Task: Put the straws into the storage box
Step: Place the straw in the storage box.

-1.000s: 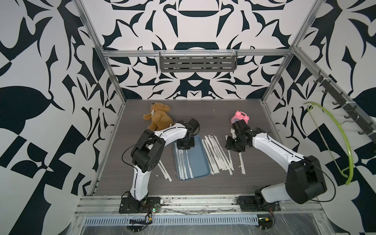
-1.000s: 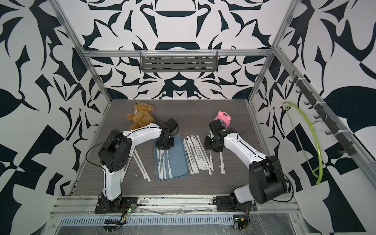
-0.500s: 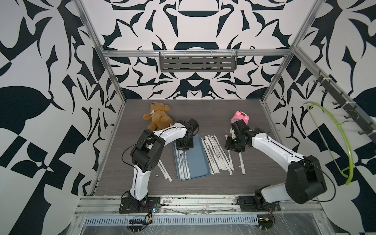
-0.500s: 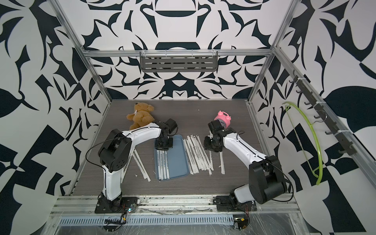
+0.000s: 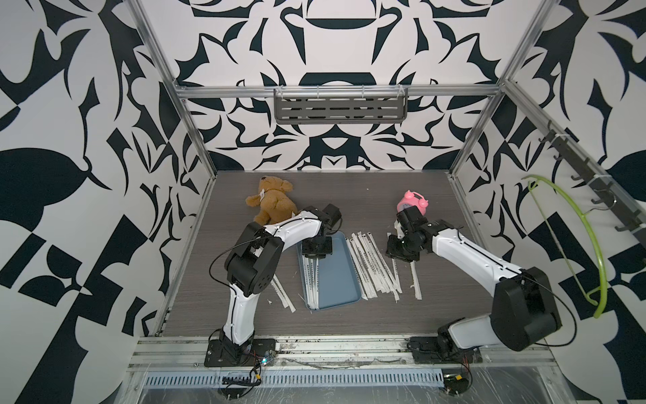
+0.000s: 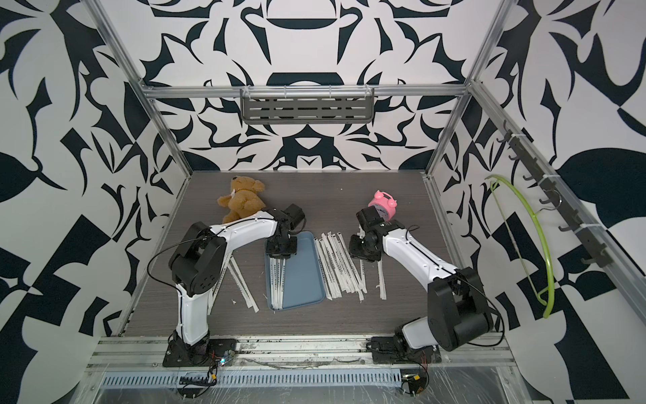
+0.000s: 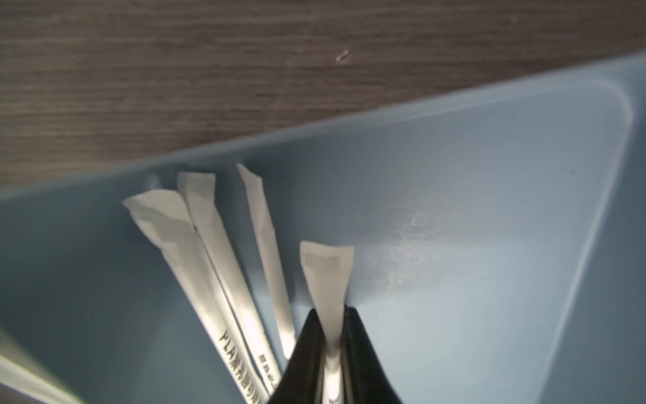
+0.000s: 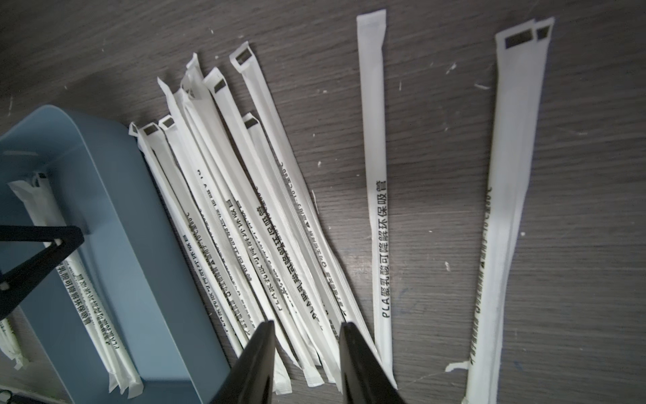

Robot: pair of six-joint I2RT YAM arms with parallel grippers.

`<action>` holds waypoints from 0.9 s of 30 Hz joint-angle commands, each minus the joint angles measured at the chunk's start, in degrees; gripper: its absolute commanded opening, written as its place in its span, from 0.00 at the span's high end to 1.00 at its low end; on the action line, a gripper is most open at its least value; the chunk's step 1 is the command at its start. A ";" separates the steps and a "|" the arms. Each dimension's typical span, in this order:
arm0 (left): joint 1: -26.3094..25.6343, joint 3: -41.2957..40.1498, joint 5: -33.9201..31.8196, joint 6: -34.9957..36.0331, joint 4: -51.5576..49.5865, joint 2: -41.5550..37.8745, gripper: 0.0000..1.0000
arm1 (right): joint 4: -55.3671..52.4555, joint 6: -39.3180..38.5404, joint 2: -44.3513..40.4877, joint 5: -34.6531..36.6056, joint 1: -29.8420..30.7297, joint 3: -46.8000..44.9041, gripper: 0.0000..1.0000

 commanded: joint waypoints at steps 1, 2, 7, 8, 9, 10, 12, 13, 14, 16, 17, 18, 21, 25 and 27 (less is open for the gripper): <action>0.19 0.81 -0.65 0.12 -1.58 0.65 0.82 | 0.39 0.00 0.22 0.79 0.45 1.36 0.63; 0.15 0.80 -0.61 0.08 -1.49 0.54 0.82 | 0.47 0.07 0.24 0.75 0.53 1.36 0.63; 0.28 0.91 0.46 -0.25 -0.47 -0.72 0.82 | 0.65 0.01 0.51 0.70 0.83 1.51 0.63; 0.28 0.90 0.83 -0.44 -0.23 -1.23 0.82 | 0.71 -0.03 0.67 0.62 0.91 1.53 0.63; 0.35 0.94 1.04 -0.69 -0.17 -1.76 0.82 | 0.62 -0.02 0.69 0.54 0.92 1.62 0.63; 0.46 0.84 1.06 -0.87 -0.17 -2.28 0.82 | 0.69 0.00 0.76 0.50 1.00 1.70 0.63; 0.55 0.08 1.19 -1.36 -0.28 -4.08 0.82 | 0.71 0.00 0.75 0.53 1.09 1.67 0.63; 0.63 -0.62 1.11 -1.70 -0.10 -5.27 0.82 | 0.66 0.00 0.74 0.53 1.11 1.63 0.63; 0.63 -1.75 1.15 -2.08 0.25 -6.73 0.81 | 0.58 0.00 0.61 0.55 1.25 1.63 0.63; 0.60 -4.65 1.44 -2.47 1.80 -10.49 0.78 | 0.25 0.10 0.22 1.12 1.35 1.54 0.64; 0.63 -6.67 1.97 -2.59 3.42 -12.81 0.75 | 0.14 0.13 -0.12 1.51 1.42 1.53 0.65; 0.64 -9.27 2.03 -2.65 5.94 -15.21 0.72 | 0.04 0.26 -0.40 1.67 1.44 1.47 0.66; 0.59 -15.52 1.93 -2.07 12.34 -20.16 0.65 | -0.45 -0.02 -0.46 3.58 1.52 1.36 0.70; 0.37 -19.89 0.67 -1.15 14.95 -23.05 0.64 | -4.60 -2.35 0.64 9.19 -0.22 2.50 0.73; 0.37 -23.64 -1.77 -1.28 16.58 -26.47 0.63 | -5.39 -3.26 0.99 10.91 -1.11 2.33 0.72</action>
